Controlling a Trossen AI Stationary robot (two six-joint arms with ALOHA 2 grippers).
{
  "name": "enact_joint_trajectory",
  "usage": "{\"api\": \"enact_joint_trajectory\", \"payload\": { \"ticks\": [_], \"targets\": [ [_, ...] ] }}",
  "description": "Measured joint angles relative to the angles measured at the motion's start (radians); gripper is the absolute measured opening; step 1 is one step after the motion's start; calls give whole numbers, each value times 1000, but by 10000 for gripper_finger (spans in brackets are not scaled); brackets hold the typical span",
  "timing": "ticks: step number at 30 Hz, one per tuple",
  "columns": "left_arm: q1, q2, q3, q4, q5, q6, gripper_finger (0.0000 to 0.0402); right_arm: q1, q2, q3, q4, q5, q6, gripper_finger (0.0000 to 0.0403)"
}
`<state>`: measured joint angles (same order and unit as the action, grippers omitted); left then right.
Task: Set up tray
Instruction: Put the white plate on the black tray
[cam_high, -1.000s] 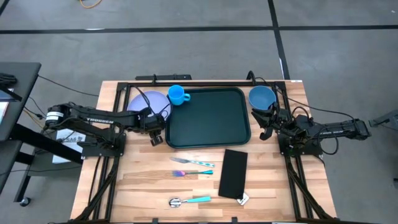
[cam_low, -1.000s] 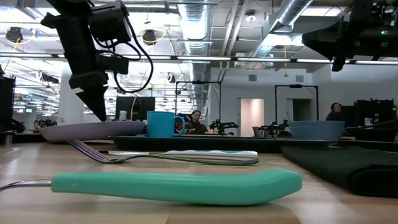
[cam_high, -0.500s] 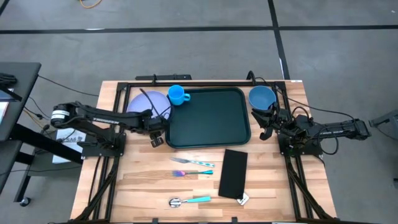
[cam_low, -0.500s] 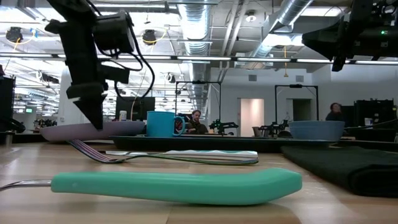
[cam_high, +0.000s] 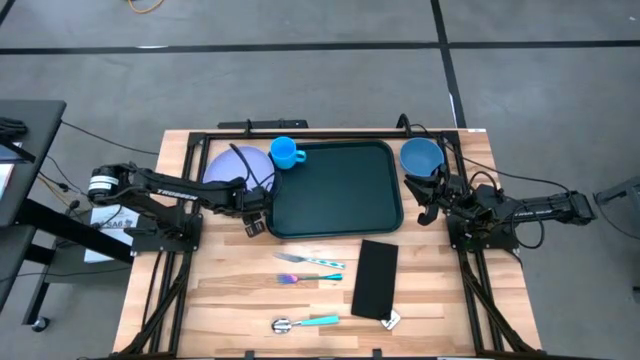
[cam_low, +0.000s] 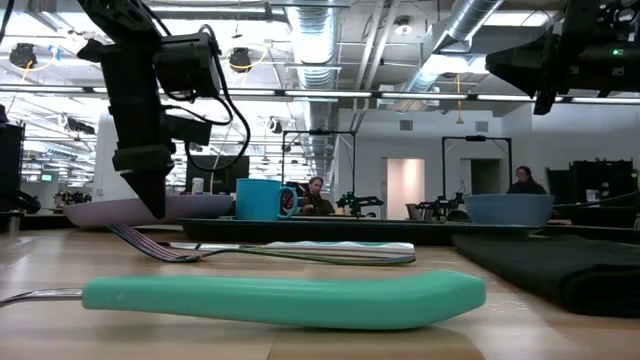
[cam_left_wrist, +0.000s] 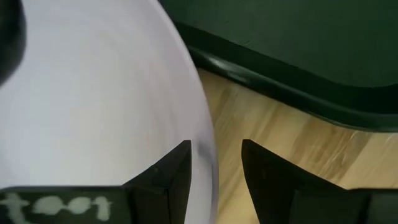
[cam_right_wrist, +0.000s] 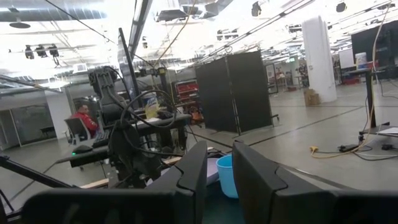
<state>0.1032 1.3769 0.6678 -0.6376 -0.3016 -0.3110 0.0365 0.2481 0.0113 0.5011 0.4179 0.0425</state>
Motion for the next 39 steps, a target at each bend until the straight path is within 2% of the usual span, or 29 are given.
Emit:
{"api": "enact_joint_trajectory", "payload": {
  "ticks": [10, 23, 39],
  "targets": [
    [0, 0, 0, -30, -1, -51, 123, 0, 0, 0, 0, 0, 0, 68],
    [0, -1, 0, -32, -1, -60, 10, 0, 0, 0, 0, 0, -1, 68],
    [-7, -5, 7, -75, -3, -71, 3, 0, 0, 0, 0, 0, -1, 68]
  ]
}}
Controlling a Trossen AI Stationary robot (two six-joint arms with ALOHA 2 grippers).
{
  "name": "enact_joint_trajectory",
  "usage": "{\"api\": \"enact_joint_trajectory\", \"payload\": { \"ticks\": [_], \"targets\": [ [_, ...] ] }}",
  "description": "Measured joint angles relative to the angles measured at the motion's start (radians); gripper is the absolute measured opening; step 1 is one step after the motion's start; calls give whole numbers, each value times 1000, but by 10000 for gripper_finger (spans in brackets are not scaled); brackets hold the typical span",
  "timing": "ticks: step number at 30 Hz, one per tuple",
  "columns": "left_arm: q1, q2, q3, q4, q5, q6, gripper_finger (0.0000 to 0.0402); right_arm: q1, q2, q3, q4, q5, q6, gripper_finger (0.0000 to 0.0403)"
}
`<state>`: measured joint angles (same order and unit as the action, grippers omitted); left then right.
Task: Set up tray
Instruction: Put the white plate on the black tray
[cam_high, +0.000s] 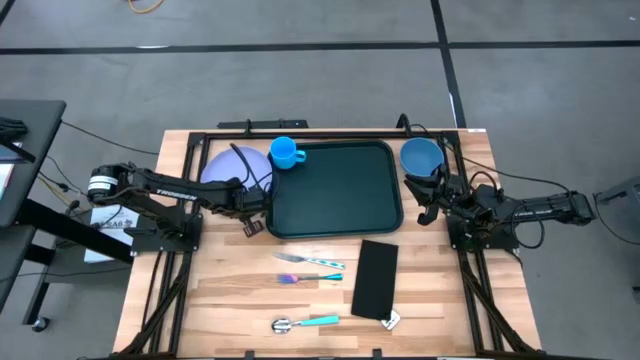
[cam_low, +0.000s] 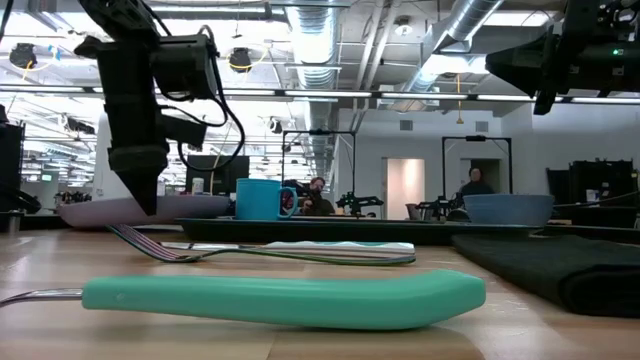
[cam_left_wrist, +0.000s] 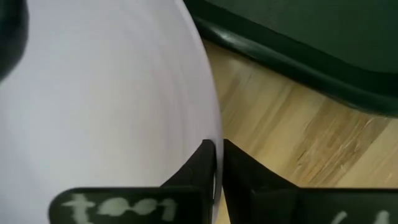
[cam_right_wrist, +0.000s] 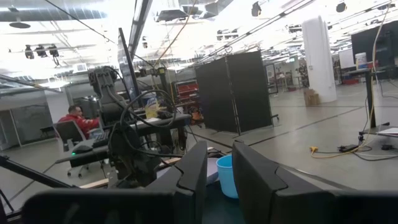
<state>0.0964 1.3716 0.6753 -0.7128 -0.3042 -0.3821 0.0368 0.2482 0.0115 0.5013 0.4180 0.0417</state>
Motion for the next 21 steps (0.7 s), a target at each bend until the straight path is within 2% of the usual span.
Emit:
{"api": "enact_joint_trajectory", "payload": {
  "ticks": [12, 21],
  "targets": [
    [-134, 0, 146, -195, -18, -92, 1, 0, 0, 0, 0, 0, -16, 68],
    [-263, 0, 324, -380, -14, -181, 1, 0, 0, 0, 0, 0, -16, 68]
  ]
}}
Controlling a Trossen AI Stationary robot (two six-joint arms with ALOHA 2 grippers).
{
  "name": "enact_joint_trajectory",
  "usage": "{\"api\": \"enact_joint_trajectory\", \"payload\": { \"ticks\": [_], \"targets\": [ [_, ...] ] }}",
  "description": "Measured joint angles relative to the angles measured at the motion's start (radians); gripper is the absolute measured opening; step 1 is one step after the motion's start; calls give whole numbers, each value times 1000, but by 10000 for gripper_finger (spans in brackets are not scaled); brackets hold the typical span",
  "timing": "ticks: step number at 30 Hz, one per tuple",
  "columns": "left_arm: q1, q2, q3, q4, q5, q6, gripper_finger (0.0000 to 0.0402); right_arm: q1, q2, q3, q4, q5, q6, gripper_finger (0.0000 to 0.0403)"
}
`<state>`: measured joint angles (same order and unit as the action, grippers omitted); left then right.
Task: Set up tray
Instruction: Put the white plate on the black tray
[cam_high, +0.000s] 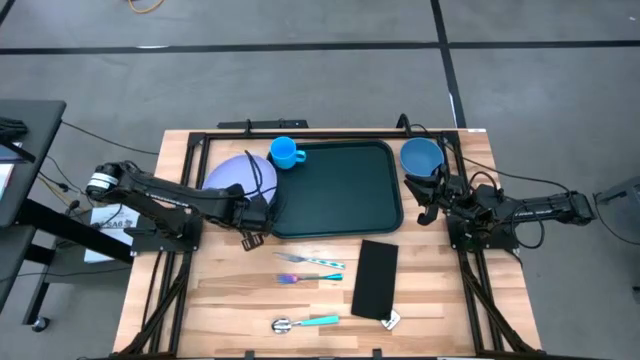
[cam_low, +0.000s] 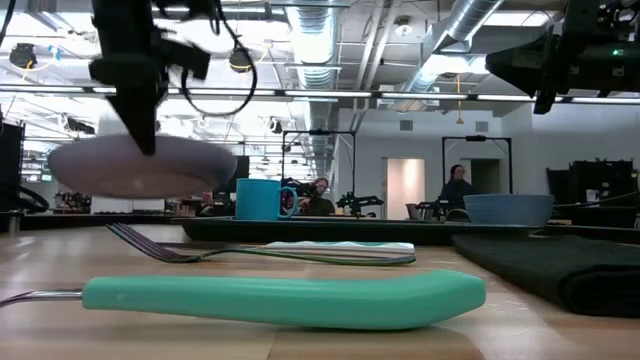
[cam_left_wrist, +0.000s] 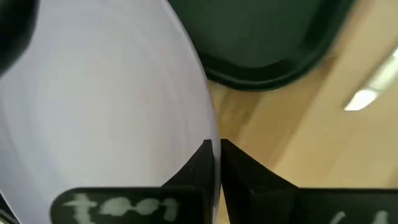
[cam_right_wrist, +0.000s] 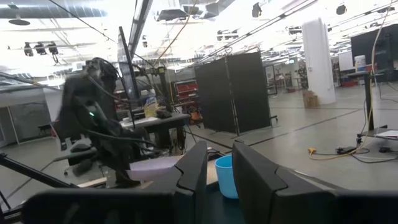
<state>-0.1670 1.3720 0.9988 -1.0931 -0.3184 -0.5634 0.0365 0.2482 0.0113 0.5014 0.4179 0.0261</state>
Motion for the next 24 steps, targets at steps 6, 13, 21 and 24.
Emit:
{"api": "enact_joint_trajectory", "payload": {
  "ticks": [6, 13, 21, 24],
  "targets": [
    [-101, 0, 117, -15, -8, -19, 0, 0, 0, 0, 0, 0, 0, 68],
    [-183, 4, 145, 49, -31, 121, 0, 0, 0, 0, 0, 0, 0, 68],
    [-225, 4, 145, 64, -27, 437, 0, 0, 0, 0, 0, 0, 0, 68],
    [-225, 4, 145, 75, -25, 625, 0, 0, 0, 0, 0, 0, 0, 68]
  ]
}}
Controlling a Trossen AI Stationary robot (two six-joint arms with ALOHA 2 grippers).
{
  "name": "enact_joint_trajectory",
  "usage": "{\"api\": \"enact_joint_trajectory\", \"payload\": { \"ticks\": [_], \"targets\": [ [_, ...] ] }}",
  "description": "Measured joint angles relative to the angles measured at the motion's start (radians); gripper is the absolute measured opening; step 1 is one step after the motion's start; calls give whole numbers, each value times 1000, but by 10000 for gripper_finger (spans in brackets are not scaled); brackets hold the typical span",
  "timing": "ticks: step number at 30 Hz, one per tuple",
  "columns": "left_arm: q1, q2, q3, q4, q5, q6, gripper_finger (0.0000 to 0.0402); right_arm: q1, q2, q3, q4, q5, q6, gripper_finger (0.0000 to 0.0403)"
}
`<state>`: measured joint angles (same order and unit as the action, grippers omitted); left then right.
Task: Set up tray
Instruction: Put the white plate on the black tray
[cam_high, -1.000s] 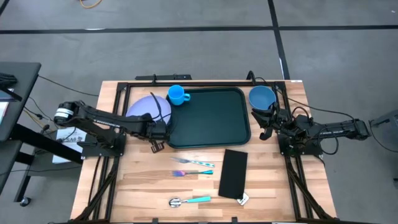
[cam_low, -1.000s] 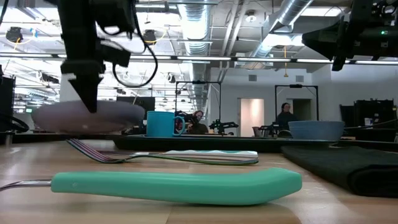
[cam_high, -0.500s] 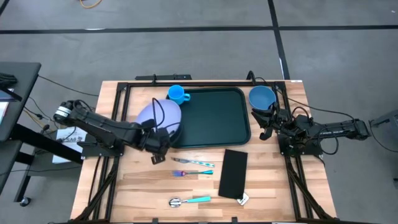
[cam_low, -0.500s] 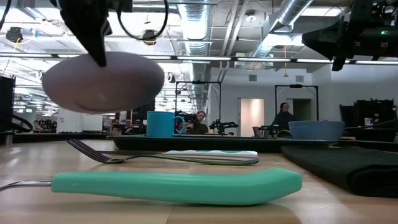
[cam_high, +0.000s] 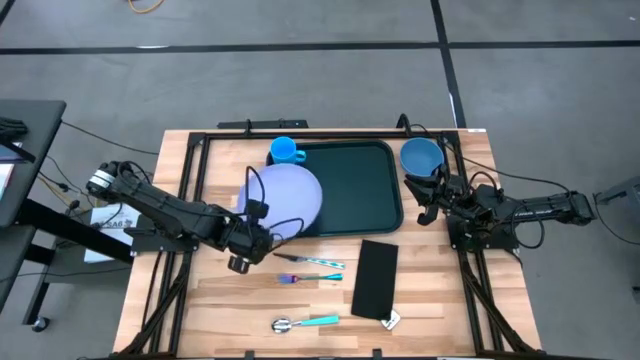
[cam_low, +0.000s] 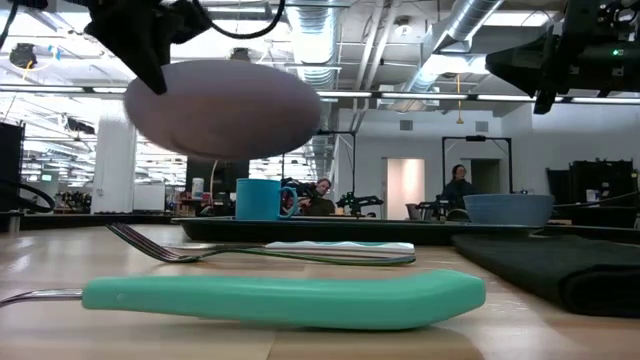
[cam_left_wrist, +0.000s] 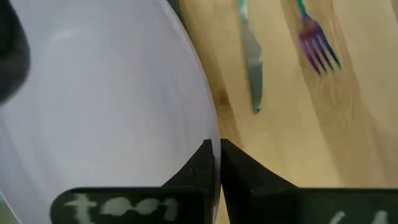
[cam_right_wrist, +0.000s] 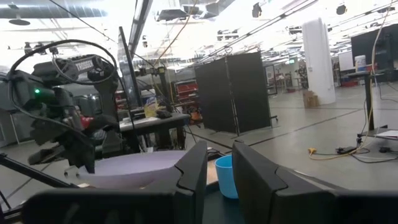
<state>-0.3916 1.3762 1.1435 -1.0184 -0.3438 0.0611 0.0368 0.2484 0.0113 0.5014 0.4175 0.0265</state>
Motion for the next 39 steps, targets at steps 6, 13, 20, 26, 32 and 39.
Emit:
{"api": "enact_joint_trajectory", "payload": {
  "ticks": [6, 13, 20, 26, 32, 39],
  "targets": [
    [7, 0, 0, 129, 51, 352, 0, 0, 0, 0, 0, 0, 0, 68],
    [74, 70, 0, 225, 67, 531, 0, 0, 0, 0, 0, 0, 0, 68],
    [123, 213, -1, 287, 51, 648, 0, 1, 0, 0, 0, 0, 0, 68],
    [203, 246, -1, 388, 139, 727, 0, 1, 0, 0, 0, 0, 0, 68],
    [300, 246, -2, 401, 186, 747, 0, 1, 0, 0, 0, -1, 0, 68],
    [349, 232, -100, 490, 181, 747, 0, 1, 0, 0, -2, -1, 0, 68]
  ]
}}
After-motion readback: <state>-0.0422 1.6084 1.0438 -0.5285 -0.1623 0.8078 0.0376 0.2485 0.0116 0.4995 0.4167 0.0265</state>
